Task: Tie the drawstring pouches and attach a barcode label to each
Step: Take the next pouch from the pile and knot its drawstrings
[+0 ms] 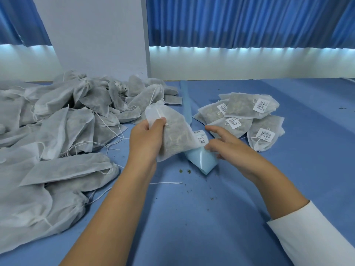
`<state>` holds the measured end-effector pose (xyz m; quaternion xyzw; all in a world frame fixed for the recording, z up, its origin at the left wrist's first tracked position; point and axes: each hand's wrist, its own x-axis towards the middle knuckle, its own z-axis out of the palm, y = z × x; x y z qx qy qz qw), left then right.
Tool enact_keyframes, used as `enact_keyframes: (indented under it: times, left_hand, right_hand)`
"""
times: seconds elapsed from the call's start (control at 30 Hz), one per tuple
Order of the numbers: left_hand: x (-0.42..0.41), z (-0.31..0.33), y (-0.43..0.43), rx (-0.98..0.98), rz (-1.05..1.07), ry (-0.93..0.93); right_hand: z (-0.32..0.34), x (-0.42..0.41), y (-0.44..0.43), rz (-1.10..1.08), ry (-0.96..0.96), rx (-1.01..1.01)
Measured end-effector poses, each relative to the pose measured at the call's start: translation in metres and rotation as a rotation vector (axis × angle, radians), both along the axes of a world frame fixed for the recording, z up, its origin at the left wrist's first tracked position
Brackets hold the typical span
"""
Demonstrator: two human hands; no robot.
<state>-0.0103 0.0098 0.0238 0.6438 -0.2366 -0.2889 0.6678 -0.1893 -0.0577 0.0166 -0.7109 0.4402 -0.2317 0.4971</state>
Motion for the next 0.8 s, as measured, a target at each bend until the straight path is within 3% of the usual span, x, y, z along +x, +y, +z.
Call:
enact_keyframes:
  times: [0.17,0.37,0.67,0.8]
  left_hand:
    - [-0.003,-0.001,-0.001,-0.004,-0.007,-0.037]
    - [-0.004,-0.002,0.000,0.008,-0.009,-0.084]
    - [-0.012,0.002,0.005,0.039,-0.138,-0.087]
    - [-0.016,0.001,0.004,0.061,-0.273,-0.215]
  right_hand:
    - [-0.006,0.001,-0.001,0.109,-0.009,-0.030]
    - [-0.018,0.008,-0.007,0.011,-0.011,-0.171]
    - [-0.022,0.015,-0.012,-0.154,-0.053,-0.091]
    - [-0.023,0.018,-0.010,-0.196,-0.065,-0.082]
